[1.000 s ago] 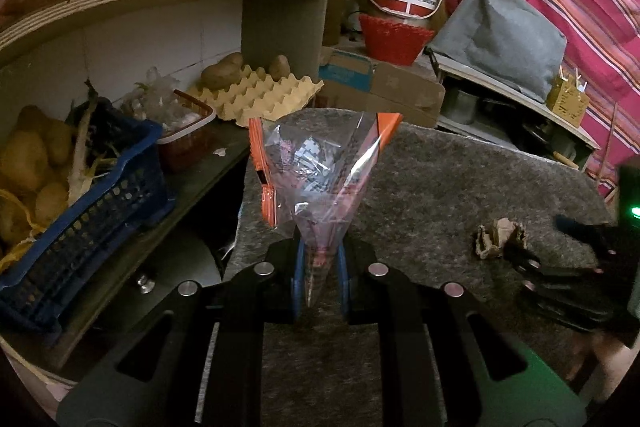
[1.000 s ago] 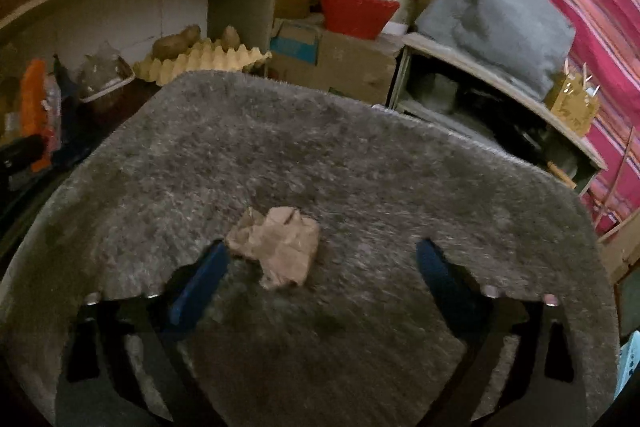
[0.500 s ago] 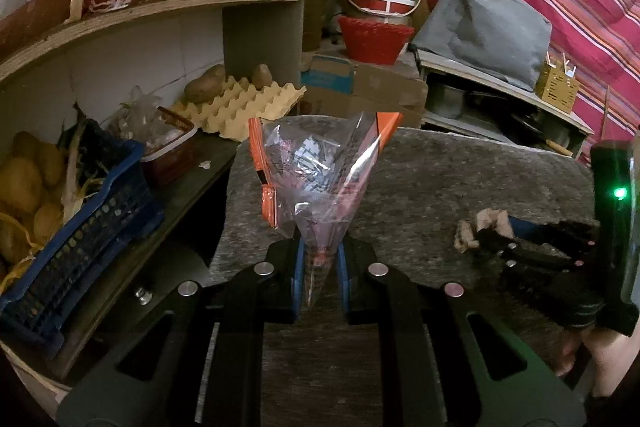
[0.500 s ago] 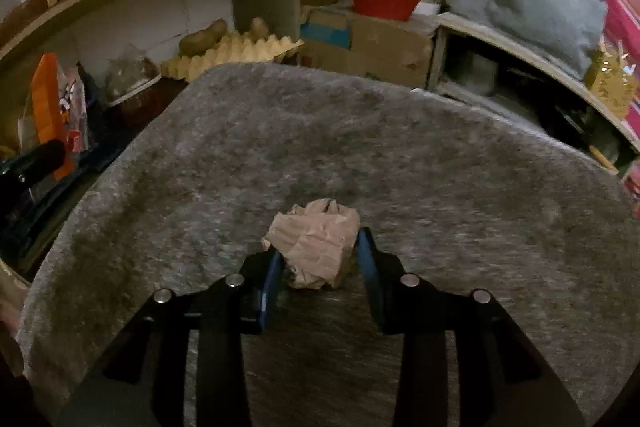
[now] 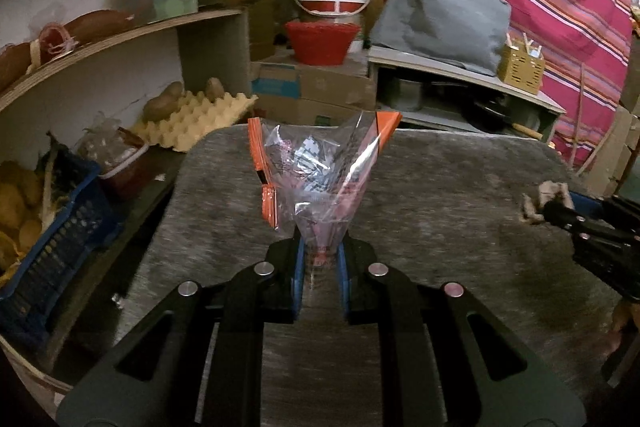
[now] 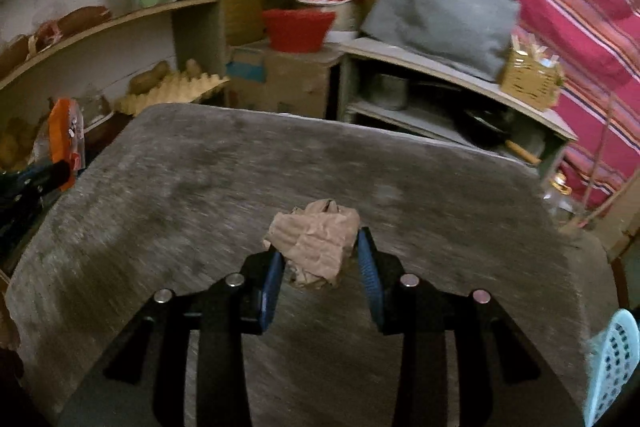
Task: Collect trash
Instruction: 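Carry the wrapper and brown paper over the blue basket with both tools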
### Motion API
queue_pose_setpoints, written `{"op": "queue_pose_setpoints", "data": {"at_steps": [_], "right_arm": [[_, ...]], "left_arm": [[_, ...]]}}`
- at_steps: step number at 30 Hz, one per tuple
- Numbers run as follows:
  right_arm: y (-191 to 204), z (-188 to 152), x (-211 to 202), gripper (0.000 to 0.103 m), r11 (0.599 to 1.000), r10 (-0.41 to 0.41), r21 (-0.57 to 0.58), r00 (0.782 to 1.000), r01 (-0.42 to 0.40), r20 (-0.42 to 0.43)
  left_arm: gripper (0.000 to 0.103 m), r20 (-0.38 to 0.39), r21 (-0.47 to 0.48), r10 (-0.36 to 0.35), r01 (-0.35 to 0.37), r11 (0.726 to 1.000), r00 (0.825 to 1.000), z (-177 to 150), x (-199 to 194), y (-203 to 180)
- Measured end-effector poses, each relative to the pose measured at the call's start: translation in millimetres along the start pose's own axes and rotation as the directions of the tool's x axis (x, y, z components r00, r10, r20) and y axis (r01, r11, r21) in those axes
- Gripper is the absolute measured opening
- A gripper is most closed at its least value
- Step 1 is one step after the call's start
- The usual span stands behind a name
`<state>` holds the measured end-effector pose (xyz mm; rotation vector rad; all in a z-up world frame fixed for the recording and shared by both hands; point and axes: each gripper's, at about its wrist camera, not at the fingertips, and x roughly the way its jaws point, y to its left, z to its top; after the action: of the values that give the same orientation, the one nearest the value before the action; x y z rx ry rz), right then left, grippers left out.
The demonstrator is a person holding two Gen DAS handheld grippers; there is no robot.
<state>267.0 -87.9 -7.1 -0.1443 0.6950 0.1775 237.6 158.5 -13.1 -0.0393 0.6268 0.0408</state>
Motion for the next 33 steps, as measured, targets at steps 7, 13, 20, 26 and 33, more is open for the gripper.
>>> {"op": "queue_pose_setpoints", "data": {"at_steps": [7, 13, 20, 26, 33], "right_arm": [[-75, -28, -38, 0.036, 0.992, -0.082, 0.095, 0.996, 0.079, 0.023], [-131, -55, -55, 0.036, 0.975, -0.152, 0.170, 0.988, 0.146, 0.022], [-179, -72, -65, 0.036, 0.955, -0.205, 0.222, 0.979, 0.199, 0.007], [-208, -81, -84, 0.036, 0.942, -0.225, 0.261, 0.974, 0.211, 0.022], [-248, -97, -105, 0.036, 0.920, -0.255, 0.315, 0.967, 0.234, 0.024]], "left_arm": [[0.012, 0.017, 0.029, -0.057, 0.057, 0.998, 0.998, 6, -8, -51], [0.012, 0.025, 0.069, -0.111, 0.109, 0.992, 0.994, 10, -13, -102], [0.012, 0.024, 0.126, -0.159, 0.155, 0.980, 0.987, 5, -18, -157], [0.012, 0.014, 0.152, -0.199, 0.194, 0.969, 0.980, 0, -19, -198], [0.012, 0.001, 0.195, -0.225, 0.221, 0.956, 0.974, -8, -20, -235]]}}
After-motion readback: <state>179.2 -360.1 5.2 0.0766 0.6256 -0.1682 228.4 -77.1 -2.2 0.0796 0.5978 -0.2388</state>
